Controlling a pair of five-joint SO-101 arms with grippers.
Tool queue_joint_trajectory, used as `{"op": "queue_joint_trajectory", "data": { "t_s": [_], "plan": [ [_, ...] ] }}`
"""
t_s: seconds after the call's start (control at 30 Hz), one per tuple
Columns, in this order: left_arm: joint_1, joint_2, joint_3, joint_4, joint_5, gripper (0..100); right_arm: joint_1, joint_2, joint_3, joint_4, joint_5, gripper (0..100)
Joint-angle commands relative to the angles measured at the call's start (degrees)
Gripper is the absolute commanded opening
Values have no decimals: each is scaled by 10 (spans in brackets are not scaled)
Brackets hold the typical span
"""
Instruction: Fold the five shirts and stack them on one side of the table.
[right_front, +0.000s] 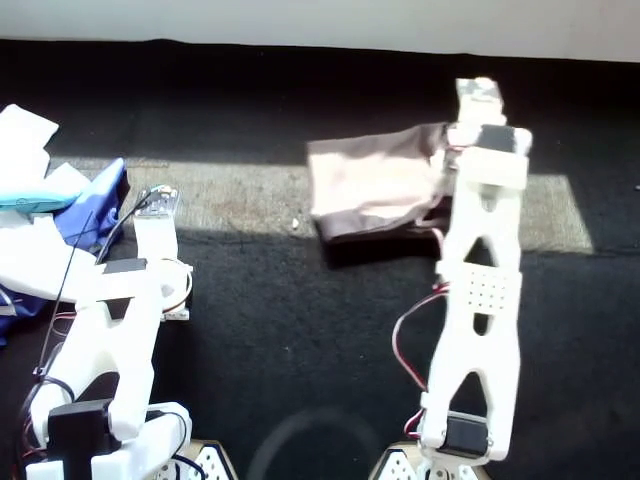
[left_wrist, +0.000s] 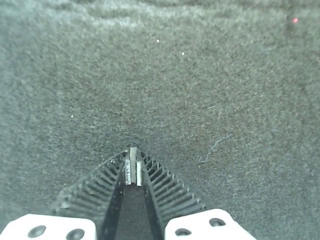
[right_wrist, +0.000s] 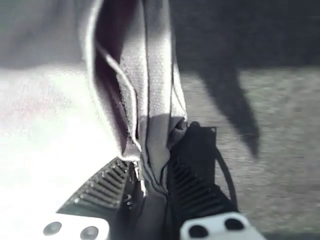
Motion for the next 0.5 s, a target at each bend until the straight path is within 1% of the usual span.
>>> {"op": "queue_joint_trajectory", "data": {
  "t_s": [0.0,0.13,0.27,0.37,0.47],
  "plan": [
    [-7,-7,0,-13,-3,13,90,-50,-26,-33,68,5],
    [-7,-7,0,-13,-3,13,157,-46,-26,-98,132,5],
    [-7,-7,0,-13,-3,13,206,-44,-25,-211,205,5],
    [-7,-7,0,-13,-3,12,221,-30,-25,-288,236,5],
    [-7,-7,0,-13,-3,12,223,-14,-25,-315,258,5]
  ]
}}
